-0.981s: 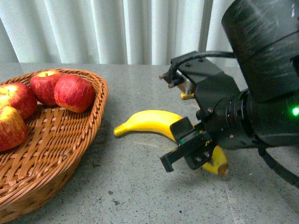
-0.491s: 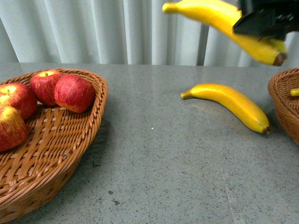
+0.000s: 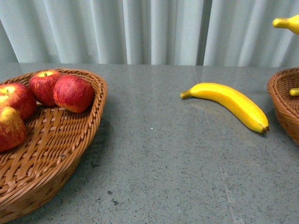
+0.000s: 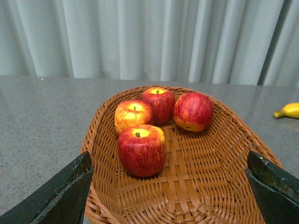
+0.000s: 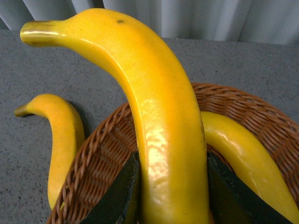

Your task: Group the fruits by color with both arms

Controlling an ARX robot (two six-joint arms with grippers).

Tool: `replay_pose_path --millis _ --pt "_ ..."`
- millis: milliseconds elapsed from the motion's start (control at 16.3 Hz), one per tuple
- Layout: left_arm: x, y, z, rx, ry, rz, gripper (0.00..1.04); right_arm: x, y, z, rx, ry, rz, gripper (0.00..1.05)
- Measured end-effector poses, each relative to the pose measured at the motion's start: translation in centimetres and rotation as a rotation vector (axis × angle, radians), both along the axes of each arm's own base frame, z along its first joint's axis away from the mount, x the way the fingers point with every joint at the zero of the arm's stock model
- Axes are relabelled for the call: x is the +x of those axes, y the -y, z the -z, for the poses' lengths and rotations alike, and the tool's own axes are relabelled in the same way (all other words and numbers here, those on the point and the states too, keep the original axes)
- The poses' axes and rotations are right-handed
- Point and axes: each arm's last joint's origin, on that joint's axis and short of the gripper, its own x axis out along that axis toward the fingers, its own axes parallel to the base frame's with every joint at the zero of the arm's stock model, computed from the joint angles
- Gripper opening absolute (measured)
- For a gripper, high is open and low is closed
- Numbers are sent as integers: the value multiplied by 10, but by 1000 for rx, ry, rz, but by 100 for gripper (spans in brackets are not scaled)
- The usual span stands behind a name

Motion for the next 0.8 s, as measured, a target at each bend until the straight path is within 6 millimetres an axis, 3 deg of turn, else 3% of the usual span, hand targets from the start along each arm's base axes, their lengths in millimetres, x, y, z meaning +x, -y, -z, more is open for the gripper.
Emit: replay_pose_path --millis 307,552,797 --pt "0 0 0 0 0 0 98 -59 55 37 17 -16 72 33" --pt "0 0 0 0 0 0 98 -74 66 35 0 -1 58 33" --pt "0 0 0 0 0 0 98 -78 57 17 14 34 7 83"
